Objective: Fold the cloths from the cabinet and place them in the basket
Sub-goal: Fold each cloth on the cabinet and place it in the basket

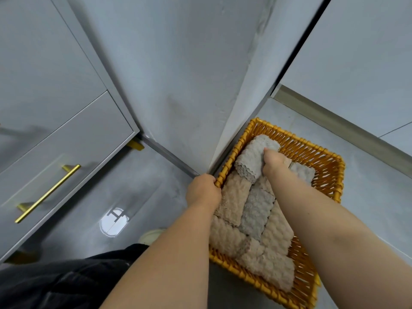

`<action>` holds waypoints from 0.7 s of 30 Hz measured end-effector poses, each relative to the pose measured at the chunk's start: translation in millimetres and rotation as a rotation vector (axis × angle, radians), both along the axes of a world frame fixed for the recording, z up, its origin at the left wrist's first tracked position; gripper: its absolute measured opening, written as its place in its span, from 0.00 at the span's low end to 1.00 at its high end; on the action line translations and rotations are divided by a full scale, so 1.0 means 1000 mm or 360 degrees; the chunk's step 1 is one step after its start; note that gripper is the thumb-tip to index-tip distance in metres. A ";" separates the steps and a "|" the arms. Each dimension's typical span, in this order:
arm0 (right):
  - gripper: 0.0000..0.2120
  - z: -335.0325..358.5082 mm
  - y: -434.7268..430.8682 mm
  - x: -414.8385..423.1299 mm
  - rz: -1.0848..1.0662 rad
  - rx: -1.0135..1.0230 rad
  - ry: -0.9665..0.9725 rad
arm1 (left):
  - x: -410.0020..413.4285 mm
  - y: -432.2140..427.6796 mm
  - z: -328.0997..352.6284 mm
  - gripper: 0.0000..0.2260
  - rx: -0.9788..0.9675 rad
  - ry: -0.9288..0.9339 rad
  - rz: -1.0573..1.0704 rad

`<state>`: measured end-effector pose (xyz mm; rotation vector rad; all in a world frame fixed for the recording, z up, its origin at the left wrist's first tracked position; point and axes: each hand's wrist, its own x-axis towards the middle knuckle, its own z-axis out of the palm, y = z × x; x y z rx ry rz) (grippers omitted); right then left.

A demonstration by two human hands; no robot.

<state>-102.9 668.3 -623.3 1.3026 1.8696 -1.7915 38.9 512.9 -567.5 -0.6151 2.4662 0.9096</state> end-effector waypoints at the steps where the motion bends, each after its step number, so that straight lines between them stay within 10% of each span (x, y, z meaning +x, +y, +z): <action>1: 0.22 0.000 -0.002 -0.002 0.0015 -0.0006 -0.0008 | 0.000 0.000 -0.002 0.07 -0.0005 -0.0006 -0.0001; 11: 0.19 -0.021 -0.003 0.001 0.0494 0.0996 0.0168 | -0.003 0.000 -0.006 0.04 0.0005 -0.0055 -0.0001; 21: 0.11 -0.020 0.005 0.018 0.1691 0.2084 0.1275 | -0.005 -0.001 -0.006 0.19 -0.0007 -0.0102 -0.0009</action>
